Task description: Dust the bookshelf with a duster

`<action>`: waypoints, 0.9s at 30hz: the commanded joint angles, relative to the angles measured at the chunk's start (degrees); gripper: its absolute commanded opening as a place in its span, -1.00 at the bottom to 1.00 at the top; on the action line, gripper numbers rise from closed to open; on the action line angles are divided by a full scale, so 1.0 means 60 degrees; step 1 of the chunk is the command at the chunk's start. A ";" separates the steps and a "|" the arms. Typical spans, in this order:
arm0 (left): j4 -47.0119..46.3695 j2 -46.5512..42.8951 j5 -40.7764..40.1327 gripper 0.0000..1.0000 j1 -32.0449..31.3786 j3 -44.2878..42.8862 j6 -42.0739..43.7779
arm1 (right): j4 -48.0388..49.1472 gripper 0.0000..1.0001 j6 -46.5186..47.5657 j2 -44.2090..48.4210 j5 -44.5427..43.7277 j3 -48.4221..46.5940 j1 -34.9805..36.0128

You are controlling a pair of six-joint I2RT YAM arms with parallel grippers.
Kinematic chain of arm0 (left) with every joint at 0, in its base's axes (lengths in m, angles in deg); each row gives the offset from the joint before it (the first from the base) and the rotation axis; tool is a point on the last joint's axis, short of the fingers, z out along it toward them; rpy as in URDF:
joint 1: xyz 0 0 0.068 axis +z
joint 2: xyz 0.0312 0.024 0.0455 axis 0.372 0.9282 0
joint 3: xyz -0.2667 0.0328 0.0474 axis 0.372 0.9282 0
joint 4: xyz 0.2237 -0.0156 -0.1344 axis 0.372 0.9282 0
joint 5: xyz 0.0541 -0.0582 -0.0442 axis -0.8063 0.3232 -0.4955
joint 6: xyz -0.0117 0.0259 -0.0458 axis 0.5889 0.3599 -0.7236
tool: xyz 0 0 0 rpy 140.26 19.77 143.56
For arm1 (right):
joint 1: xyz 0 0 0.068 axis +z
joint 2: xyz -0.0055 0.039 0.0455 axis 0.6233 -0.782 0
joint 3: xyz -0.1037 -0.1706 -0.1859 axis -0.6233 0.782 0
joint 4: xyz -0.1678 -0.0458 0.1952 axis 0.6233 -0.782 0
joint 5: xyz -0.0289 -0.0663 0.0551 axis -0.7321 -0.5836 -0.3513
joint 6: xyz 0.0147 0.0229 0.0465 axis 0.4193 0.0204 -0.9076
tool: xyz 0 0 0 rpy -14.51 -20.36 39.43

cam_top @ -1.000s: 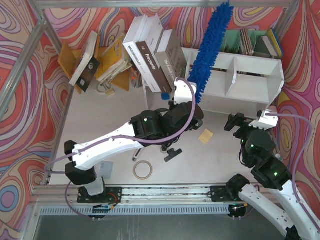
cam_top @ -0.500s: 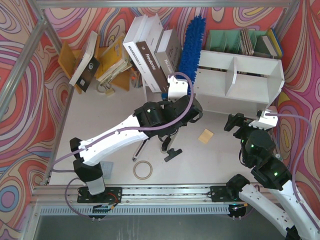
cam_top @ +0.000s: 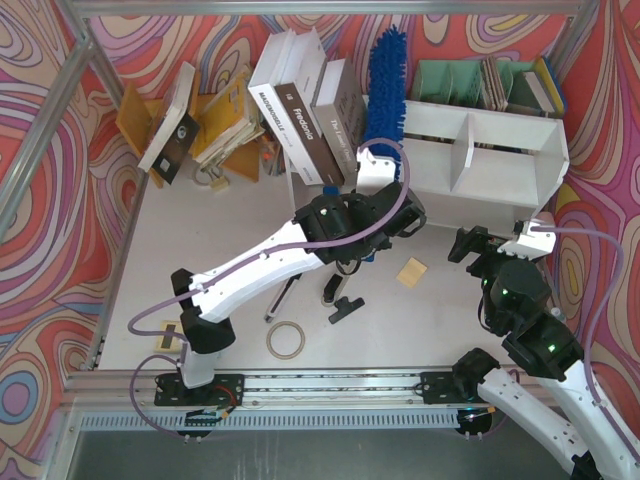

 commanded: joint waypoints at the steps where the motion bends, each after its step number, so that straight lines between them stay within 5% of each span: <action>1: -0.0098 0.0503 0.0732 -1.00 -0.0374 -0.0950 0.0657 | 0.0194 0.64 0.0004 0.0137 -0.0072 0.0028 -0.0028; 10: -0.0399 0.0422 0.0491 -1.00 -0.0700 -0.0875 0.0849 | 0.0200 0.64 0.0017 0.0120 -0.0071 0.0031 -0.0024; 27: -0.0836 -0.2268 -0.1551 -1.00 -0.0240 0.1757 0.0763 | 0.0235 0.64 0.0019 0.0022 -0.0009 0.0031 -0.0025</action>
